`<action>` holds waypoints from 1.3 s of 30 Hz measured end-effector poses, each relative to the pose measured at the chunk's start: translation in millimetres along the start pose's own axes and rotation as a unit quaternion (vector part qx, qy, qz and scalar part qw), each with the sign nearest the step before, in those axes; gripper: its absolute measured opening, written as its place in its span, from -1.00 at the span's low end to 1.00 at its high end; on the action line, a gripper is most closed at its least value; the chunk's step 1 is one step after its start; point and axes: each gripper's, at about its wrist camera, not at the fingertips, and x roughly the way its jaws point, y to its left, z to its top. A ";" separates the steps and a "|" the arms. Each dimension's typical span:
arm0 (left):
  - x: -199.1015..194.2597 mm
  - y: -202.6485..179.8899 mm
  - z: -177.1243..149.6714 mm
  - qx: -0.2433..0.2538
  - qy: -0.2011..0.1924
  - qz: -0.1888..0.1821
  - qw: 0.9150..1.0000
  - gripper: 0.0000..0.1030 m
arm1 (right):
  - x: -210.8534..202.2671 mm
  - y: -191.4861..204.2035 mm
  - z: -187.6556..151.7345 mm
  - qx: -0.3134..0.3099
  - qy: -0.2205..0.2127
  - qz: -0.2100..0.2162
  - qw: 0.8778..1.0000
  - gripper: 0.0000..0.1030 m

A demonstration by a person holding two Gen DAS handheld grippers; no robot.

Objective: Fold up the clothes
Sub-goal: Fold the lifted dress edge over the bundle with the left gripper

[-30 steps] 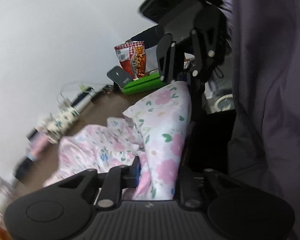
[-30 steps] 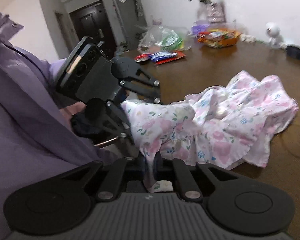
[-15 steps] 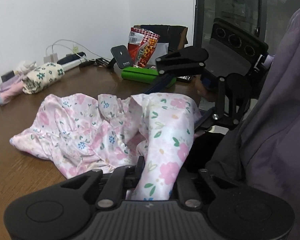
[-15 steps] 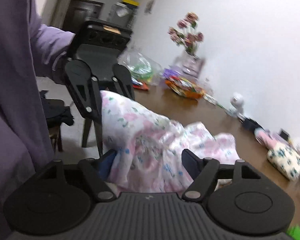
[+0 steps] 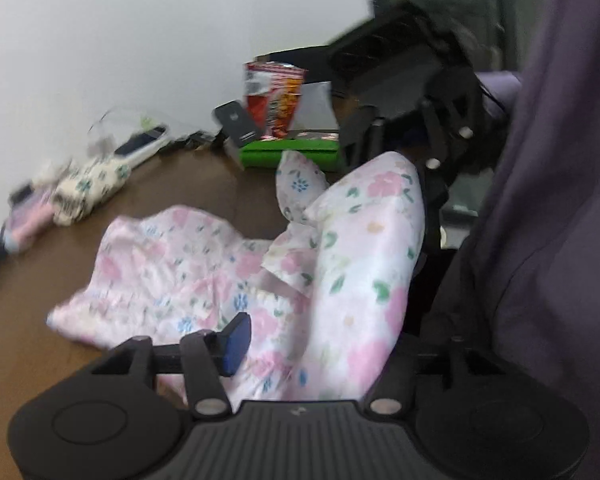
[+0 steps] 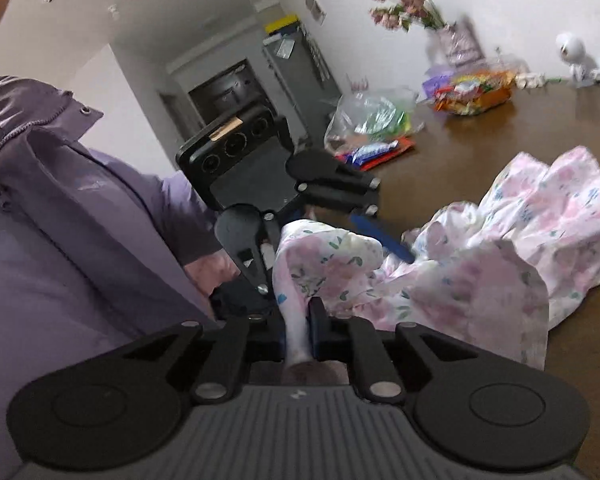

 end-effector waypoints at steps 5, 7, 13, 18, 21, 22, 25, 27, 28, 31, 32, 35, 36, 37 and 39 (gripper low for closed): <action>10.2 15.9 0.6 -0.085 0.000 -0.041 0.996 -0.90 | -0.6 -6.9 3.3 0.020 -0.014 -0.052 0.998 0.05; 10.6 25.2 -0.7 -0.143 -0.008 -0.048 0.989 -0.91 | -14.3 7.0 -3.7 0.008 -0.041 -0.108 0.993 0.79; 1.1 40.6 1.1 -0.247 -0.028 -0.069 0.966 -0.91 | -12.4 55.8 -38.7 -0.151 -0.032 -0.287 0.945 0.85; 2.7 33.7 13.1 -0.205 -0.006 -0.062 0.977 -0.91 | 16.7 52.9 -40.7 -0.222 -0.034 -0.322 0.920 0.46; -2.4 21.0 15.1 -0.147 -0.001 -0.047 0.988 -0.66 | 7.2 33.2 -30.2 -0.150 -0.052 -0.249 0.956 -0.64; -5.4 15.6 13.1 -0.124 -0.003 -0.041 0.991 -0.53 | 0.4 24.3 -27.8 -0.109 -0.059 -0.205 0.971 -0.69; -14.9 1.6 -0.4 -0.070 -0.014 -0.004 0.997 0.08 | -13.0 8.2 -26.2 -0.049 -0.073 -0.111 0.990 -0.81; -17.5 -3.8 -8.7 -0.052 -0.019 0.013 0.998 0.08 | -12.5 4.1 -25.3 -0.042 -0.057 -0.077 0.995 -0.86; -16.7 -3.9 -10.7 -0.053 -0.020 0.007 0.998 0.08 | -12.0 1.4 -24.4 -0.036 -0.049 -0.065 0.996 -0.86; -15.1 0.9 -13.1 -0.061 -0.039 -0.026 0.997 -0.20 | -15.5 -10.7 -21.7 0.000 -0.043 -0.028 0.999 -0.86; -15.5 6.5 -13.9 -0.077 -0.049 -0.042 0.995 -0.36 | -20.6 -17.6 -20.9 0.026 -0.058 -0.015 0.998 -0.86; -17.2 33.2 -17.5 -0.153 -0.074 -0.097 0.981 -0.67 | -33.3 -36.9 -22.3 0.103 -0.096 -0.002 0.990 -0.86; -15.4 44.5 -19.9 -0.190 -0.079 -0.111 0.972 -0.67 | -34.5 -42.2 -24.5 0.127 -0.105 -0.011 0.986 -0.86; -13.3 54.7 -22.1 -0.227 -0.086 -0.123 0.962 -0.66 | -35.3 -47.0 -26.0 0.158 -0.114 -0.015 0.981 -0.86; -10.6 70.3 -26.5 -0.292 -0.099 -0.134 0.942 -0.51 | -37.2 -51.5 -32.5 0.201 -0.128 -0.027 0.971 -0.86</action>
